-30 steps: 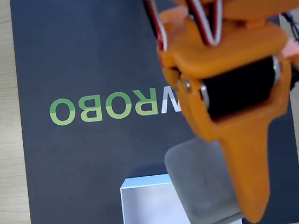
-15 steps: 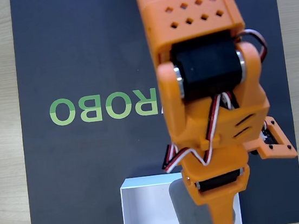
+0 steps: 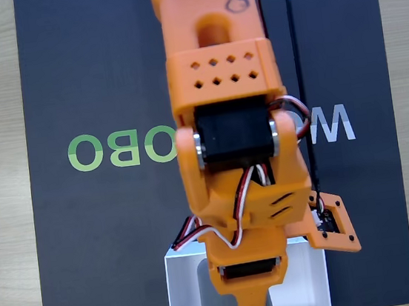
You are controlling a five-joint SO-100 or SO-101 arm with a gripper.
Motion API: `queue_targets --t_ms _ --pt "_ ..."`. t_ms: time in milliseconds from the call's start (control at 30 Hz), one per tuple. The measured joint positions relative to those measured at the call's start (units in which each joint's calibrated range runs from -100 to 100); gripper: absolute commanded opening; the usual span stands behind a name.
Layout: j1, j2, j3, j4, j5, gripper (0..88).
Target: Grab the usb to bin
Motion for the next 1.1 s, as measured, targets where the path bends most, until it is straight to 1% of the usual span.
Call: queue_targets --t_ms 167,400,567,700,833,1000,1100 --pt "0.0 0.5 0.0 -0.1 0.1 12.2" --pt "0.0 0.6 0.0 -2.9 0.2 12.8" --pt "0.0 0.6 0.0 -2.9 0.2 25.4" --pt "-0.1 0.6 0.0 -2.9 0.3 33.5" --pt "-0.1 0.6 0.0 -2.9 2.0 40.8" --pt "-0.1 0.5 -0.1 -3.4 3.9 47.8" --pt "-0.1 0.5 -0.1 -3.4 4.1 49.3"
